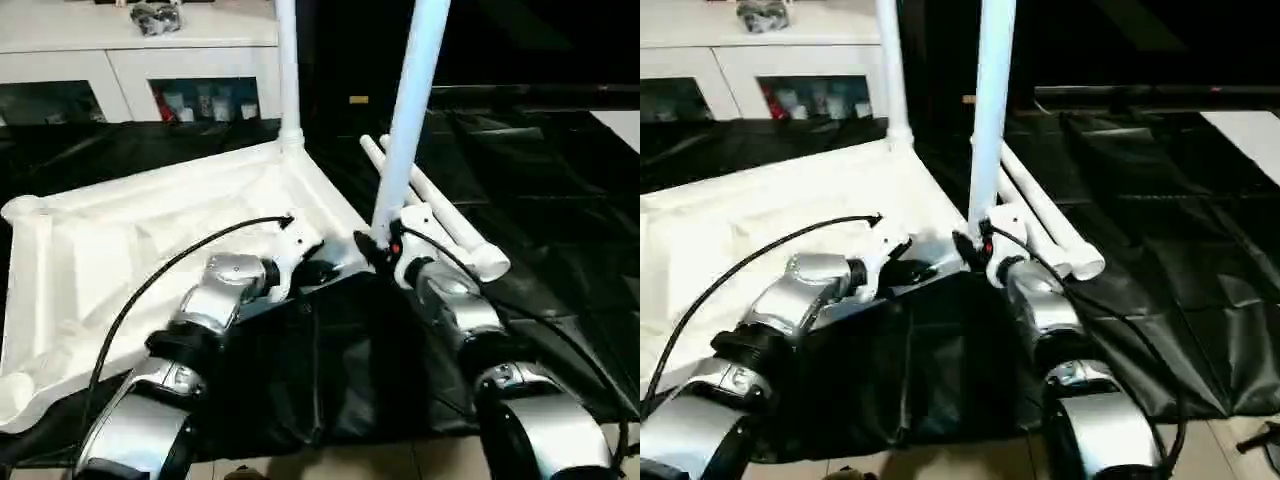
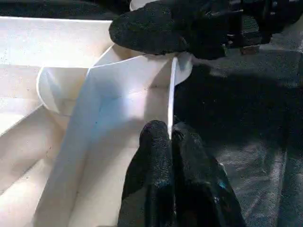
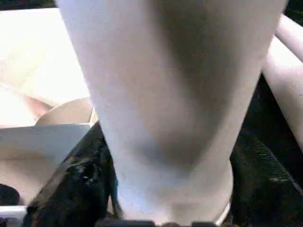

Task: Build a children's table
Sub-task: Rotate leg to tighten

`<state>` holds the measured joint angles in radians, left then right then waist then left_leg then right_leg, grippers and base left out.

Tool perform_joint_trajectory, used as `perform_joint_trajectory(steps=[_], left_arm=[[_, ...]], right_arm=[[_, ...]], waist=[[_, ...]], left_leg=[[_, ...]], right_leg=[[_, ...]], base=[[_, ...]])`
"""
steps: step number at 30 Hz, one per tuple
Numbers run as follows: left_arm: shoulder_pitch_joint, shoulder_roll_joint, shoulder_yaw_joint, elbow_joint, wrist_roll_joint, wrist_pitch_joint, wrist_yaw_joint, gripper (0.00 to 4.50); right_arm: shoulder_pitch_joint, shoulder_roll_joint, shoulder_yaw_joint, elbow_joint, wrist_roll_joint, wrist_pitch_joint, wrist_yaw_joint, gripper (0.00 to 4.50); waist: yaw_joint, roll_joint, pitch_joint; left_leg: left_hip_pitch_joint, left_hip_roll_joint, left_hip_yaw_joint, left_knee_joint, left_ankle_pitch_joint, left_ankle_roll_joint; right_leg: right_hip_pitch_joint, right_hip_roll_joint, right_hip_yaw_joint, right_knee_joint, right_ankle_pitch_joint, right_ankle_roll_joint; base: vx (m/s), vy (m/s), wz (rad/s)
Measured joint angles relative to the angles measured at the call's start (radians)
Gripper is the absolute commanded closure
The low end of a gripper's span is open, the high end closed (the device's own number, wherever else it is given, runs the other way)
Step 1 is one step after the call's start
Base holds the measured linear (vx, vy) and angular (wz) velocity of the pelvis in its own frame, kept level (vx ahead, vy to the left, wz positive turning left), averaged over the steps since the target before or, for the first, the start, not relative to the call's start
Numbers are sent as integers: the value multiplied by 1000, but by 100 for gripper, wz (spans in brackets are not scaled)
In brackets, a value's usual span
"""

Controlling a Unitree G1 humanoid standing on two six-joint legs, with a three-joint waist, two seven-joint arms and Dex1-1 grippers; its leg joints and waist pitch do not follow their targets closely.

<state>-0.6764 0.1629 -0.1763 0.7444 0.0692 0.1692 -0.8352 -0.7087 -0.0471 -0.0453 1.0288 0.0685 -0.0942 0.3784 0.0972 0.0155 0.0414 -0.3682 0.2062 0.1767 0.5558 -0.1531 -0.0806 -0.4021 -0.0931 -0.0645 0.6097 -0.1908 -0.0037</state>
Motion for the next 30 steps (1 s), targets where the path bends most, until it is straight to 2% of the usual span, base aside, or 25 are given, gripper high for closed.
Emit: perform_joint_trajectory(steps=[3, 9, 14, 19, 21, 26, 27, 30], left_arm=[[13, 12, -1, -14, 1, -13, -1, 450], [46, 54, -1, -50, -2, -44, -69, 450], [76, 115, -9, -77, -30, -83, -202, 450], [90, 160, -29, -91, -55, -108, -349, 450], [91, 174, -37, -91, -63, -113, -389, 450], [95, 199, -50, -92, -75, -131, -472, 450], [95, 201, -51, -92, -75, -134, -479, 450], [96, 213, -57, -92, -79, -144, -519, 450]], right_arm=[[3, 2, 0, 0, 2, -11, 28, 72], [26, -29, 25, 2, -3, -67, 181, 44], [58, -90, 65, -40, 1, -84, 428, 44], [107, -188, 143, -125, 3, -103, 707, 44], [117, -211, 161, -150, 4, -104, 776, 44], [124, -231, 195, -186, 3, -91, 879, 87], [126, -232, 197, -193, 3, -87, 886, 111], [141, -241, 207, -227, 8, -68, 923, 120]], waist=[[-5, 0, 0], [-11, 1, 0], [-4, 2, 0], [16, 1, 1], [19, 1, 1], [21, 1, 1], [21, 1, 1], [21, 1, 1]], left_leg=[[0, 0, 0, 0, 0, 0], [0, 1, -1, -1, 0, 0], [-1, 1, 0, -1, 0, 0], [-2, 1, 0, 2, 0, 0], [-3, 1, 0, 2, 0, 0], [-3, 2, 0, 2, 0, 0], [-3, 2, 0, 2, 0, 0], [-3, 1, 0, 3, 0, 0]], right_leg=[[0, 0, 0, 0, 0, 1], [-1, 2, -1, 0, 0, 1], [-1, 1, -1, 0, -1, 1], [-1, 1, -1, 0, -1, 1], [-1, 1, -1, 0, -1, 1], [-1, 1, -1, 0, -1, 1], [-1, 1, -1, 0, -1, 1], [-1, 1, -1, 0, -1, 1]], base=[[0, 0, 0], [0, 0, 0], [0, 0, 0], [0, 0, 0], [0, 0, 0], [0, 0, 0], [0, 0, 0], [0, 0, 0]])
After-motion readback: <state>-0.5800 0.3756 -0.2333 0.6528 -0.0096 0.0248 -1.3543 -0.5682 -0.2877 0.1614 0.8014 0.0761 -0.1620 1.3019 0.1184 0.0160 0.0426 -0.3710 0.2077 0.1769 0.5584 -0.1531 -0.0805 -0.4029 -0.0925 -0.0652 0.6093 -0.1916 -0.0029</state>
